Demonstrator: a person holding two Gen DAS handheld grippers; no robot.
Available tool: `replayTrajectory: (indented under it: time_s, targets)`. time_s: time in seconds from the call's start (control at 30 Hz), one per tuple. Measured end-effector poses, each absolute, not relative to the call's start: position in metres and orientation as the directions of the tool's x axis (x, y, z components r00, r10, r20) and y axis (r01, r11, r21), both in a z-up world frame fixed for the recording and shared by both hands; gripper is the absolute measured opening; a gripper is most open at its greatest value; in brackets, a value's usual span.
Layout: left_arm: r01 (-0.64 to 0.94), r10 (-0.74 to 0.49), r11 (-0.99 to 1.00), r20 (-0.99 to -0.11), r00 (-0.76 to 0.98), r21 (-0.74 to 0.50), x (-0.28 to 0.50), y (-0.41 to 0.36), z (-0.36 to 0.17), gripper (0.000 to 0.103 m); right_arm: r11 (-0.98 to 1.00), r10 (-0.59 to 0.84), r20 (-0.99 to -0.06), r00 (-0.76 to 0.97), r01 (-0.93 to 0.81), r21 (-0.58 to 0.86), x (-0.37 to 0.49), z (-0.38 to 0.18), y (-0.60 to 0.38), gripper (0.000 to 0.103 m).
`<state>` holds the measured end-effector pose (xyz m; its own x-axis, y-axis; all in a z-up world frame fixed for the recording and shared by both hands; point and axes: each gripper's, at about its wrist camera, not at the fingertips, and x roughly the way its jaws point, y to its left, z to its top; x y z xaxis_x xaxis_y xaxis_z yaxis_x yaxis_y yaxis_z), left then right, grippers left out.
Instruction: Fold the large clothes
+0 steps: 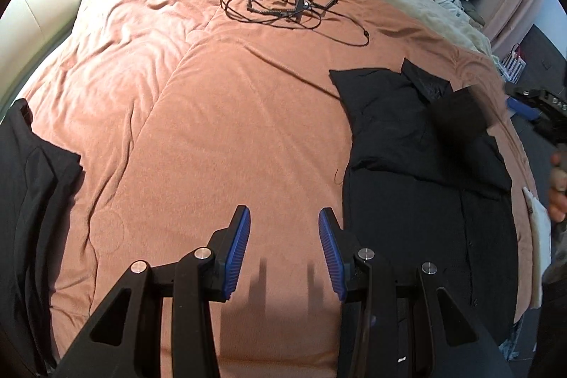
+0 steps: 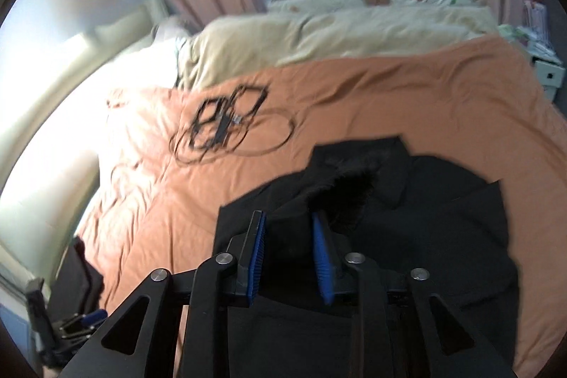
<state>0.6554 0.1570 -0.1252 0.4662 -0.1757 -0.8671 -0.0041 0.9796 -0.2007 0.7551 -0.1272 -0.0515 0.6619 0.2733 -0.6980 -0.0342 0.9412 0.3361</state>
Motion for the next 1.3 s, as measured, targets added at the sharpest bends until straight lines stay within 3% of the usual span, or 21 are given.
replayTrajectory:
  time_s: [0.07, 0.1, 0.33, 0.67, 0.8, 0.93, 1.07, 1.23, 1.3]
  targets:
    - [0.001, -0.168, 0.982, -0.875, 0.455, -0.188, 0.654, 0.157, -0.130, 0.041, 0.932, 0.314, -0.717, 0.622, -0.060, 0.356, 0.759, -0.071, -0.112, 0.067]
    - [0.004, -0.162, 0.984, -0.877, 0.452, -0.180, 0.653, 0.156, -0.132, 0.041, 0.930, 0.329, -0.720, 0.611, -0.078, 0.359, 0.758, -0.079, -0.107, 0.069]
    - [0.010, -0.183, 0.980, -0.881, 0.436, -0.198, 0.661, 0.143, -0.148, 0.041, 0.921, 0.350, -0.725, 0.594, -0.074, 0.383, 0.746, -0.108, -0.134, 0.069]
    - [0.063, -0.232, 0.972, -0.890, 0.393, -0.225, 0.668, 0.097, -0.177, 0.041, 0.952, 0.131, -0.775, 0.619, 0.140, 0.272, 0.719, -0.136, -0.280, 0.069]
    - [0.074, -0.226, 0.974, -0.898, 0.377, -0.214, 0.671, 0.085, -0.189, 0.041, 0.938, 0.083, -0.786, 0.613, 0.219, 0.270, 0.718, -0.151, -0.333, 0.048]
    - [0.049, -0.237, 0.971, -0.906, 0.352, -0.234, 0.674, 0.083, -0.205, 0.041, 0.932, 0.042, -0.806, 0.590, 0.268, 0.245, 0.723, -0.175, -0.366, 0.042]
    - [0.031, -0.242, 0.969, -0.911, 0.335, -0.246, 0.670, 0.081, -0.217, 0.041, 0.927, 0.040, -0.838, 0.545, 0.292, 0.234, 0.719, -0.207, -0.381, 0.027]
    - [0.019, -0.259, 0.963, -0.906, 0.333, -0.268, 0.655, 0.081, -0.217, 0.041, 0.931, 0.063, -0.845, 0.532, 0.274, 0.242, 0.705, -0.213, -0.383, 0.023]
    - [0.017, -0.270, 0.960, -0.903, 0.336, -0.280, 0.647, 0.082, -0.215, 0.041, 0.926, 0.084, -0.841, 0.535, 0.271, 0.264, 0.695, -0.206, -0.385, 0.027]
